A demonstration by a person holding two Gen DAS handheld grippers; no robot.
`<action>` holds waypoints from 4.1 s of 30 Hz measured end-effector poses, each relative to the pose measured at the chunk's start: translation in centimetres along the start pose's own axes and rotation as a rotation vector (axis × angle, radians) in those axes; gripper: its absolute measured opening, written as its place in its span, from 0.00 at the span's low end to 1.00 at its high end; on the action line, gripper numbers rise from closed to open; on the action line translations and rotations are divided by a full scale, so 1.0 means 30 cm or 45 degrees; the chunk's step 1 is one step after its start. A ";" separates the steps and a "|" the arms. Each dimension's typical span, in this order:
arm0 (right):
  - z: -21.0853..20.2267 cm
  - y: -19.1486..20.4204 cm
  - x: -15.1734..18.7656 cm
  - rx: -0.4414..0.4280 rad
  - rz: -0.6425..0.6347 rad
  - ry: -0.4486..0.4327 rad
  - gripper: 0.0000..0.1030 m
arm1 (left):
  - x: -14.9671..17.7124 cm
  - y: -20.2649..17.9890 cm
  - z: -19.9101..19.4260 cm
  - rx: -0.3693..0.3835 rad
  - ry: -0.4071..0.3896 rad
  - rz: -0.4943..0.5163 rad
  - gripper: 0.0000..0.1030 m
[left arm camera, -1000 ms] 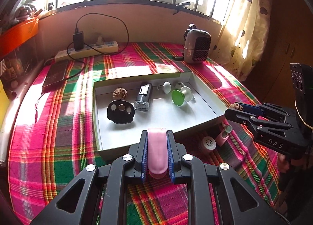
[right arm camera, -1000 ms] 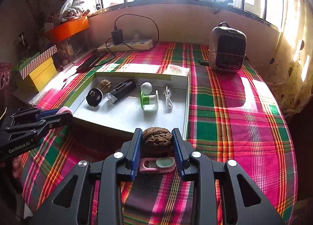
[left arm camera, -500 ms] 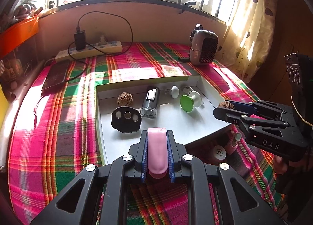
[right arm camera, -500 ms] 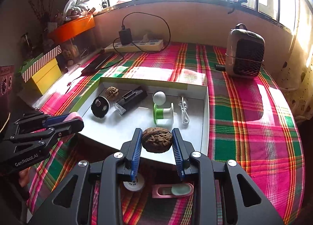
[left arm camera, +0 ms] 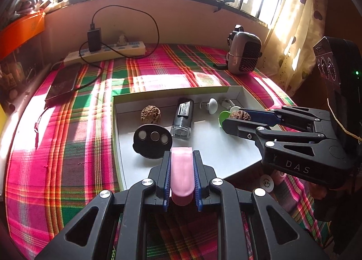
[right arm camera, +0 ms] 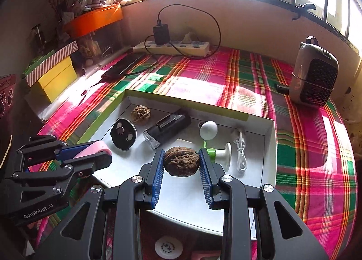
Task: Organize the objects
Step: 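Carry the walnut in the right tool while the left tool carries the pink clip over the box, then open the right tool to drop the walnut while the left tool releases the pink clip into the box, then move both tools back toward the white round container and pink-and-white clip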
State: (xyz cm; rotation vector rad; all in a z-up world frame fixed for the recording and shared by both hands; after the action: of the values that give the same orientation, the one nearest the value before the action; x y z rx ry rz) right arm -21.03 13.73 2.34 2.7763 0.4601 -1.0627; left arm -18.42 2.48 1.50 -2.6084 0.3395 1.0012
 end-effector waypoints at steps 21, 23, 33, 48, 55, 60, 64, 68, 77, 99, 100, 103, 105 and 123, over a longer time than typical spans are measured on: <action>0.130 0.028 -0.051 -0.018 -0.050 0.077 0.31 | -0.019 0.051 0.083 -0.016 0.056 -0.027 0.15; 0.140 0.034 -0.050 -0.017 -0.058 0.085 0.31 | -0.019 0.055 0.088 -0.019 0.064 -0.030 0.15; 0.179 0.047 -0.049 0.042 -0.106 0.096 0.31 | -0.021 0.055 0.102 -0.036 0.065 -0.015 0.15; 0.194 0.042 -0.039 0.065 -0.106 0.104 0.31 | -0.022 0.052 0.108 -0.080 0.065 0.013 0.15; 0.194 0.047 -0.040 0.079 -0.113 0.103 0.31 | -0.027 0.050 0.108 -0.092 0.066 0.019 0.15; 0.194 0.049 -0.040 0.081 -0.113 0.102 0.31 | -0.027 0.050 0.107 -0.091 0.066 0.020 0.16; 0.196 0.050 -0.039 0.091 -0.113 0.102 0.34 | -0.026 0.050 0.108 -0.092 0.067 0.024 0.17; 0.196 0.050 -0.038 0.090 -0.108 0.100 0.35 | -0.028 0.056 0.107 -0.091 0.068 0.025 0.18; 0.177 0.050 -0.040 0.087 -0.093 0.084 0.48 | -0.020 0.059 0.098 -0.088 0.060 0.018 0.25; 0.046 0.061 -0.024 0.088 -0.041 0.005 0.48 | 0.005 0.026 -0.015 -0.115 -0.014 0.007 0.27; 0.036 0.062 -0.022 0.090 -0.038 0.000 0.48 | 0.007 0.024 -0.023 -0.120 -0.018 0.006 0.27; 0.004 0.066 -0.015 0.093 -0.032 -0.018 0.48 | 0.016 0.015 -0.047 -0.124 -0.029 0.006 0.27; -0.014 0.071 -0.009 0.096 -0.030 -0.027 0.48 | 0.024 0.008 -0.063 -0.125 -0.035 0.007 0.27; -0.223 0.077 0.113 0.148 0.027 -0.126 0.48 | 0.098 -0.098 -0.195 -0.123 -0.104 0.057 0.27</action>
State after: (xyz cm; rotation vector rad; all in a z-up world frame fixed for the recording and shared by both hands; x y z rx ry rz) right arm -13.67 13.90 5.08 2.8038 0.3669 -1.2533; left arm -11.79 2.65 4.21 -2.6460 0.3386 1.1628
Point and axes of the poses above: each gripper's, at about its wrist camera, not at the fingertips, and z roughly the way its jaws point, y to its left, x to its underside, the point moved 3 cm from there along z, roughly the way its jaws point, and after that the axes turned 4 degrees about x, right-handed, at the moved point
